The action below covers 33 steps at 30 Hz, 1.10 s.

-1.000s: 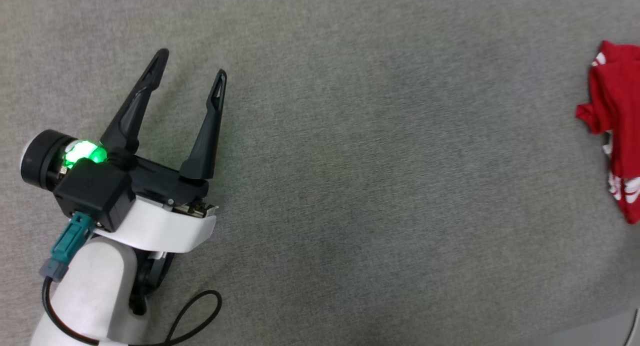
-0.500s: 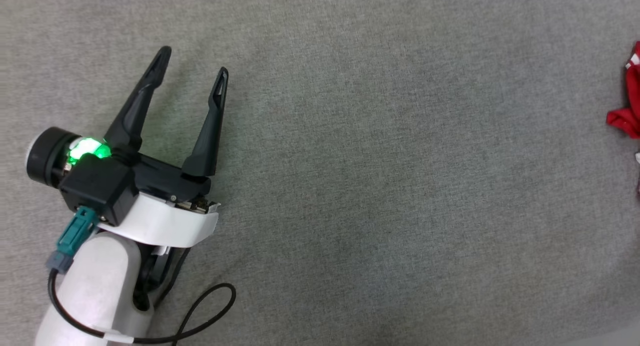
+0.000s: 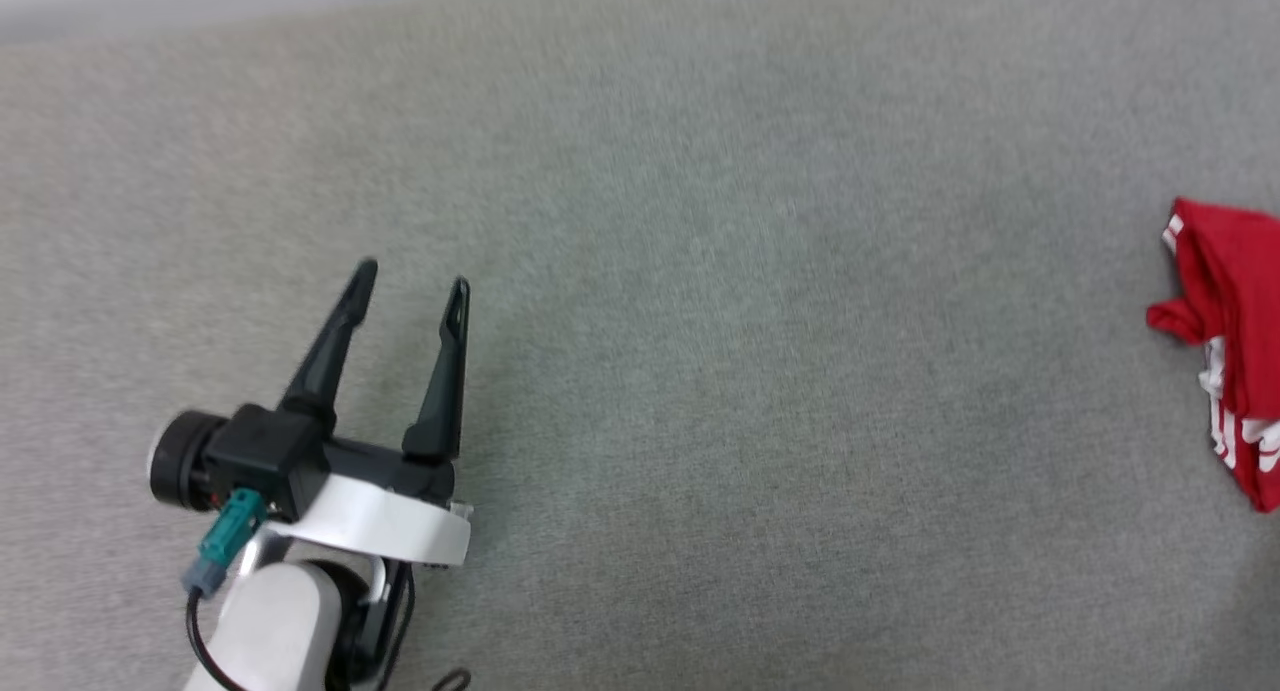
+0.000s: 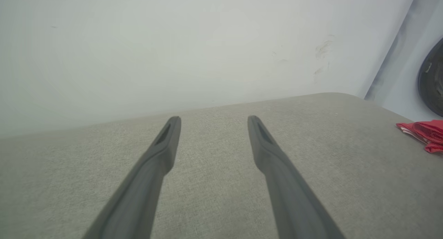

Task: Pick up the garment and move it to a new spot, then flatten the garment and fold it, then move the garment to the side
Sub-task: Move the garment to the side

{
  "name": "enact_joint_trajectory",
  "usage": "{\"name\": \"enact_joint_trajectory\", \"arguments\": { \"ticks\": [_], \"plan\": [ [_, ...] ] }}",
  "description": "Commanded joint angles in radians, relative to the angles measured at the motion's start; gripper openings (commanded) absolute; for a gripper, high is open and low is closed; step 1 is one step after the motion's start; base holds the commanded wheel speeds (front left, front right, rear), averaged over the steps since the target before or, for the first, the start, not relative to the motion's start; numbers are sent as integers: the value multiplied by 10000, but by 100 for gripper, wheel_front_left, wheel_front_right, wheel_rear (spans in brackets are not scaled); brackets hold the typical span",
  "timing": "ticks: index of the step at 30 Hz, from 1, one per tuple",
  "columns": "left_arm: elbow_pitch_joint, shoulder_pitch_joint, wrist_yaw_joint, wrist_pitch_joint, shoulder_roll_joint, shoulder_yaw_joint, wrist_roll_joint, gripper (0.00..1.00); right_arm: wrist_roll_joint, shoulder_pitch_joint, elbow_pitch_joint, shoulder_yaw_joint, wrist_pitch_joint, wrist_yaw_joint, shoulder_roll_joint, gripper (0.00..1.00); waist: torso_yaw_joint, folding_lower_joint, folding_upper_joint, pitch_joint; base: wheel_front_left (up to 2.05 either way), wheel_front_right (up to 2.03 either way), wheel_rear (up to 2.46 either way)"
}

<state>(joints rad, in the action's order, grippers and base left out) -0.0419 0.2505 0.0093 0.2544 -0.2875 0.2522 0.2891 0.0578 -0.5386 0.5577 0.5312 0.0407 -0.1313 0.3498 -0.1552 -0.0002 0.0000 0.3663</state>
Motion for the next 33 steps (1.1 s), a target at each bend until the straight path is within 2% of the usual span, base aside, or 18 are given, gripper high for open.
{"name": "enact_joint_trajectory", "arguments": {
  "ticks": [1,8,15,19,26,33],
  "plan": [
    [174,-387,105,56,126,-20,80,100,-306,622,-281,-258,214,12,-210,100,401,2,0,-1076,0,0,0],
    [630,-1134,317,92,326,-86,157,100,-992,2264,-1538,-867,490,12,-911,100,790,2,0,-2051,0,0,0],
    [1024,-1786,610,116,434,-399,224,100,-1302,4312,-3915,-1544,382,10,-2228,100,1257,2,0,-2917,0,0,0],
    [1225,-2050,718,112,473,-557,251,100,-1445,5410,-5332,-2135,68,10,-2763,100,1453,2,0,-3299,0,0,0],
    [1553,-2435,834,114,491,-792,236,100,-1717,6736,-7146,-3260,-582,10,-2992,100,1489,2,0,-3774,0,0,0],
    [1772,-2668,775,115,583,-872,174,100,-1976,7168,-8091,-3893,-829,10,-3003,100,1462,2,0,-3921,0,0,0]
  ]
}}
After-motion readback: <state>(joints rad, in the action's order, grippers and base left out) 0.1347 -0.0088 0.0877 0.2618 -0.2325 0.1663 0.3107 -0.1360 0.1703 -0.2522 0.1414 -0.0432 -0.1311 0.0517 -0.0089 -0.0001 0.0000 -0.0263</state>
